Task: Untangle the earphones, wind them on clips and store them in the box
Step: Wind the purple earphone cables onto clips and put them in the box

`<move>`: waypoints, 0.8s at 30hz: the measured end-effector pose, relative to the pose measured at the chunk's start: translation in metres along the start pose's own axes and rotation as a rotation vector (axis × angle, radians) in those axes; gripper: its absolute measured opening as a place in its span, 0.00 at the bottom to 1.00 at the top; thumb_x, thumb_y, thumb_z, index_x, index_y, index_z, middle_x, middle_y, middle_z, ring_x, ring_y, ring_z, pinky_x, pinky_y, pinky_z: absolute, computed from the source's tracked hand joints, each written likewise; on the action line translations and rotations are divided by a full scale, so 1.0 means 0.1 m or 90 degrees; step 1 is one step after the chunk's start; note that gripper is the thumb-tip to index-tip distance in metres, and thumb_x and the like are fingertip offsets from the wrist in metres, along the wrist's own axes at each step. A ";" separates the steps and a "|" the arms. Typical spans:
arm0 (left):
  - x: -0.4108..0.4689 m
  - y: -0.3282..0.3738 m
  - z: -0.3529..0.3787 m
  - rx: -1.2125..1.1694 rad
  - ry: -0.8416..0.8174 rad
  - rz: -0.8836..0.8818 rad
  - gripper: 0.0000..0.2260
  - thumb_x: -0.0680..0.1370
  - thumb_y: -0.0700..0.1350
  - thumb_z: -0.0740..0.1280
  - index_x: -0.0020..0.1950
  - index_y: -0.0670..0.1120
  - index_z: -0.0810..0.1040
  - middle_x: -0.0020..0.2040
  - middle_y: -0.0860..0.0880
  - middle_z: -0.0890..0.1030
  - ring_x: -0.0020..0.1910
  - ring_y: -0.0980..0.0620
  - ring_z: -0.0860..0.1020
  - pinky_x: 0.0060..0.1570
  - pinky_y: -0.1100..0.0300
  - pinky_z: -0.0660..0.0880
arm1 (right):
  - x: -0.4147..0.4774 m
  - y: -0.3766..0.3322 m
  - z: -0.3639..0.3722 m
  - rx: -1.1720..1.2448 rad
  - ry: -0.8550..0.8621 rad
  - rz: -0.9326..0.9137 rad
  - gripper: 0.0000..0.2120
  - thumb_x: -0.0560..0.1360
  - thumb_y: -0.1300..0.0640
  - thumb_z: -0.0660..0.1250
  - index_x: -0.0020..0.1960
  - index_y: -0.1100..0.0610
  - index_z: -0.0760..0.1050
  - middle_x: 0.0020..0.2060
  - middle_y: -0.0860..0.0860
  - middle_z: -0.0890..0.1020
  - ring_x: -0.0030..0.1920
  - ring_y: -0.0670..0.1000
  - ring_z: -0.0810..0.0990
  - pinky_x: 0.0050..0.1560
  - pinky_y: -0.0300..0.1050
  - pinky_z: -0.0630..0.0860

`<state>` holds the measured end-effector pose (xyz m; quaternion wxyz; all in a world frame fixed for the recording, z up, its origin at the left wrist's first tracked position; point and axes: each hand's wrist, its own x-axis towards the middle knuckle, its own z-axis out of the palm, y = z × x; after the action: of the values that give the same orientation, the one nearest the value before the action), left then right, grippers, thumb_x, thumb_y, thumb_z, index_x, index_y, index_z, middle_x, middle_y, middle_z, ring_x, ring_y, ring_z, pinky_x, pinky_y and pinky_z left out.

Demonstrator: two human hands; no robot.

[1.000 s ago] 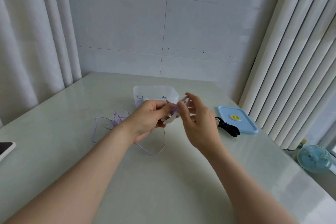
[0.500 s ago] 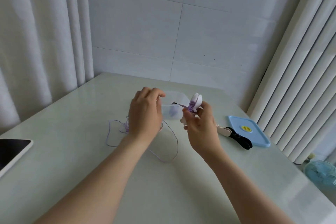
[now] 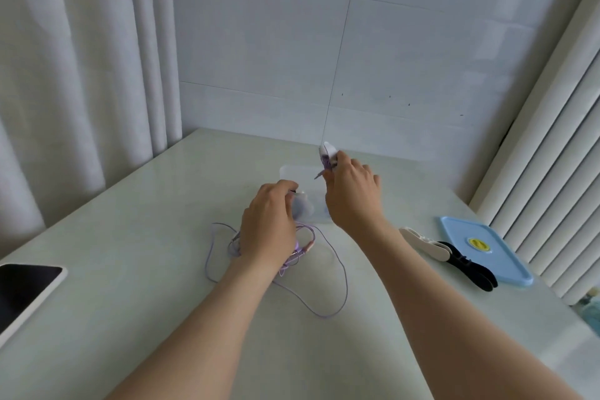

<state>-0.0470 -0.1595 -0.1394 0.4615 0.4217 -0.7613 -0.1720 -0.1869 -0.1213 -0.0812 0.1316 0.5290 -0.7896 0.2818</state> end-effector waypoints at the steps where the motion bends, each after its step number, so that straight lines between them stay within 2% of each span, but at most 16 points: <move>1: 0.00 0.01 0.00 -0.002 0.008 -0.010 0.13 0.86 0.42 0.59 0.66 0.50 0.79 0.59 0.46 0.81 0.51 0.41 0.81 0.51 0.46 0.77 | 0.04 0.00 0.02 -0.010 -0.012 0.019 0.14 0.85 0.54 0.59 0.68 0.58 0.67 0.59 0.57 0.80 0.60 0.63 0.74 0.54 0.53 0.63; 5: -0.02 0.03 0.01 0.011 0.017 -0.026 0.09 0.86 0.45 0.62 0.62 0.51 0.79 0.57 0.49 0.80 0.51 0.43 0.79 0.46 0.53 0.73 | 0.18 -0.03 0.09 0.051 -0.051 0.109 0.13 0.84 0.53 0.58 0.63 0.60 0.62 0.49 0.58 0.79 0.57 0.64 0.76 0.50 0.54 0.62; 7: -0.01 0.03 0.01 0.012 0.015 -0.036 0.07 0.86 0.46 0.62 0.60 0.52 0.79 0.57 0.50 0.79 0.48 0.44 0.80 0.44 0.53 0.74 | 0.23 -0.04 0.14 0.009 -0.092 0.131 0.16 0.85 0.51 0.56 0.65 0.62 0.62 0.49 0.57 0.77 0.59 0.63 0.77 0.51 0.53 0.61; 9: -0.01 0.02 0.03 0.005 0.010 -0.037 0.07 0.86 0.48 0.61 0.59 0.53 0.78 0.56 0.51 0.78 0.42 0.43 0.82 0.44 0.49 0.77 | 0.29 -0.04 0.15 -0.022 -0.136 0.151 0.18 0.83 0.52 0.58 0.67 0.63 0.64 0.53 0.57 0.78 0.62 0.62 0.77 0.53 0.53 0.59; 10: -0.01 0.02 0.03 0.001 0.009 -0.038 0.06 0.86 0.49 0.61 0.59 0.54 0.78 0.56 0.52 0.77 0.39 0.43 0.83 0.44 0.48 0.78 | 0.33 -0.05 0.14 -0.019 -0.151 0.160 0.15 0.81 0.52 0.61 0.62 0.60 0.67 0.53 0.56 0.78 0.60 0.61 0.76 0.54 0.52 0.59; 12: -0.01 0.01 0.03 0.000 0.008 -0.037 0.06 0.86 0.50 0.61 0.58 0.56 0.77 0.55 0.53 0.76 0.36 0.43 0.83 0.43 0.46 0.79 | 0.39 -0.06 0.09 -0.015 -0.182 0.182 0.07 0.76 0.55 0.66 0.47 0.56 0.69 0.48 0.51 0.76 0.53 0.59 0.75 0.54 0.50 0.61; 14: -0.01 0.00 0.03 0.011 0.009 -0.038 0.06 0.86 0.50 0.61 0.58 0.56 0.77 0.55 0.53 0.76 0.36 0.43 0.83 0.42 0.46 0.79 | 0.43 -0.10 0.04 -0.011 -0.208 0.204 0.09 0.73 0.56 0.68 0.42 0.54 0.67 0.42 0.50 0.75 0.49 0.58 0.75 0.54 0.50 0.61; 21: 0.00 0.00 0.05 0.022 0.008 -0.045 0.06 0.86 0.53 0.60 0.57 0.57 0.76 0.53 0.53 0.75 0.35 0.43 0.83 0.41 0.46 0.79 | 0.40 -0.12 0.08 -0.069 -0.160 0.224 0.07 0.70 0.58 0.66 0.41 0.53 0.66 0.40 0.50 0.73 0.50 0.59 0.77 0.55 0.50 0.62; 24: -0.01 -0.01 0.05 0.026 0.007 -0.048 0.05 0.86 0.54 0.60 0.57 0.58 0.75 0.53 0.53 0.76 0.34 0.43 0.83 0.41 0.45 0.80 | 0.43 -0.13 0.02 -0.086 -0.191 0.212 0.05 0.72 0.59 0.64 0.43 0.54 0.67 0.40 0.50 0.72 0.50 0.59 0.77 0.56 0.52 0.59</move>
<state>-0.0506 -0.1602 -0.1430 0.4504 0.4607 -0.7453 -0.1715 -0.1925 -0.1594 -0.0574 -0.0002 0.4175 -0.8937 0.1644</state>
